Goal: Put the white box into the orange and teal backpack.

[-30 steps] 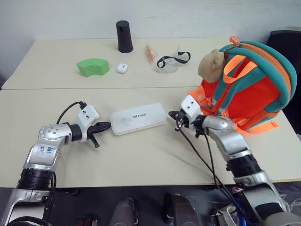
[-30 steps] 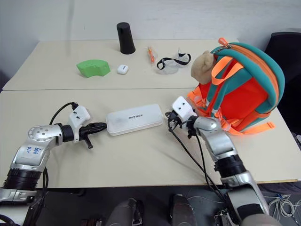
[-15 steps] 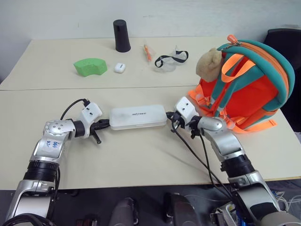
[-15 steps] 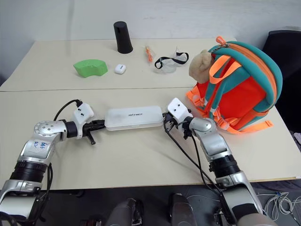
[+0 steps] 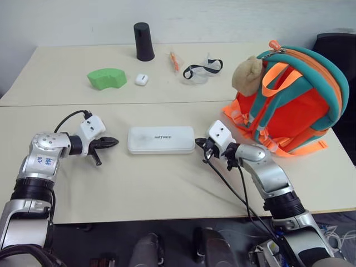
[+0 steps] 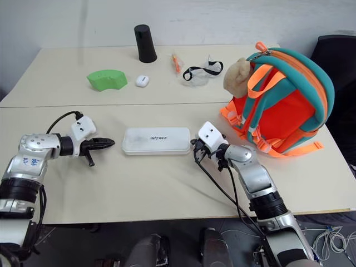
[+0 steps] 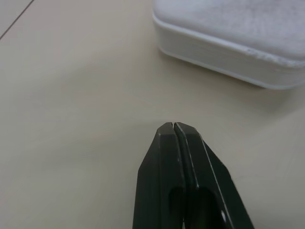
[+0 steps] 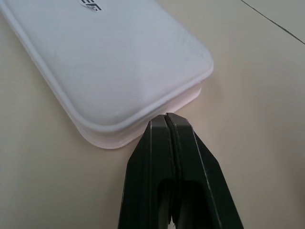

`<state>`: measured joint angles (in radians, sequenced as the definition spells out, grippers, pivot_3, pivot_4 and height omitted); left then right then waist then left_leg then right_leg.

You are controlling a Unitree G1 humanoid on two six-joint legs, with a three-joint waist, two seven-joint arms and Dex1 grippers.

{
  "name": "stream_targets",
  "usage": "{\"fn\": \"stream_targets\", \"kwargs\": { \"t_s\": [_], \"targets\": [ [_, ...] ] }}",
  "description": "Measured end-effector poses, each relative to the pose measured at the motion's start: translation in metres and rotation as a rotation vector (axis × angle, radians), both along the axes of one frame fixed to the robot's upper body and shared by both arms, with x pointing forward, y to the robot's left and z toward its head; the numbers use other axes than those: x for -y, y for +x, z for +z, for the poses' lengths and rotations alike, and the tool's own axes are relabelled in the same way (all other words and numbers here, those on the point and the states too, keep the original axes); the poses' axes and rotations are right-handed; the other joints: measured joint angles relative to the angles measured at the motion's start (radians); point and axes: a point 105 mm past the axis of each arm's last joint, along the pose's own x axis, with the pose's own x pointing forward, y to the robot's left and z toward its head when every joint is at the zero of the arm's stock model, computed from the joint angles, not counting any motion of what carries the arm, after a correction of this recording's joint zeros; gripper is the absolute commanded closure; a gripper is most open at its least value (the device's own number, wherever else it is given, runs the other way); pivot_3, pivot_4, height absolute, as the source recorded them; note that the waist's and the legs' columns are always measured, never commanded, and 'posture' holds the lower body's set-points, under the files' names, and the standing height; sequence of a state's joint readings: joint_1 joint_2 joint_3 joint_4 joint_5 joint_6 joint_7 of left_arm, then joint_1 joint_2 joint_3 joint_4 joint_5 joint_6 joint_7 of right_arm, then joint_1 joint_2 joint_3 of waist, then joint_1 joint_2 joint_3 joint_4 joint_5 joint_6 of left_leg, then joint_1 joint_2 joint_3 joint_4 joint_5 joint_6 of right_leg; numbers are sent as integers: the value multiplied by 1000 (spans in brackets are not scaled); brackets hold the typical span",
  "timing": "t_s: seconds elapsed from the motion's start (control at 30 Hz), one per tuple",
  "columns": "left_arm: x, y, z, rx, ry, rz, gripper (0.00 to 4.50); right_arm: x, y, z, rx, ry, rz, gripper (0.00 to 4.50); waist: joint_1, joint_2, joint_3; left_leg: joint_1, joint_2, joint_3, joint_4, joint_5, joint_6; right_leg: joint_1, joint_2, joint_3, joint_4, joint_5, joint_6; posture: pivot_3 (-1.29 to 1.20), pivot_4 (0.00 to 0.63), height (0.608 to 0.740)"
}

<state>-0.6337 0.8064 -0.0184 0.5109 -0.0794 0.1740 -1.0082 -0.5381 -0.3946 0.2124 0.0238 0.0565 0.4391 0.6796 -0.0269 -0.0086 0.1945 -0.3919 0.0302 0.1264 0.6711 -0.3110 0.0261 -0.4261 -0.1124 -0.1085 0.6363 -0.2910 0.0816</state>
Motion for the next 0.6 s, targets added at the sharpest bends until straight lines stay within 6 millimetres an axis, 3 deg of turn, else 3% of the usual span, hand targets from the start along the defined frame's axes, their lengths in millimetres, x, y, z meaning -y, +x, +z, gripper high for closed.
{"fn": "stream_targets", "kwargs": {
  "t_s": [0.03,0.13,0.33,0.5,0.6],
  "targets": [
    [2,1,3,-26,-38,10,4468,0,0,0,4,-2,-1,4500,1,0,0,-1,0,0,1,0,0,0,0,0,1,0,0,0,150,740],
    [11,-2,8,-155,-182,24,3883,2,2,0,19,-15,-8,4500,-1,0,0,-1,0,0,3,0,0,0,2,0,1,0,0,0,150,740],
    [26,-10,19,-453,-437,75,1940,4,9,2,78,-81,-2,4500,-3,0,0,-2,0,0,5,0,0,-2,3,1,3,0,0,0,150,740],
    [21,-1,20,-556,-525,201,403,5,13,2,97,-100,0,4500,-2,0,0,-2,0,0,7,0,0,-2,3,1,5,0,0,0,150,740],
    [23,2,13,-618,-552,249,403,4,16,2,115,-118,4,4500,-2,0,0,-2,0,0,7,0,0,-2,3,1,5,0,0,0,150,740]
  ]
}}
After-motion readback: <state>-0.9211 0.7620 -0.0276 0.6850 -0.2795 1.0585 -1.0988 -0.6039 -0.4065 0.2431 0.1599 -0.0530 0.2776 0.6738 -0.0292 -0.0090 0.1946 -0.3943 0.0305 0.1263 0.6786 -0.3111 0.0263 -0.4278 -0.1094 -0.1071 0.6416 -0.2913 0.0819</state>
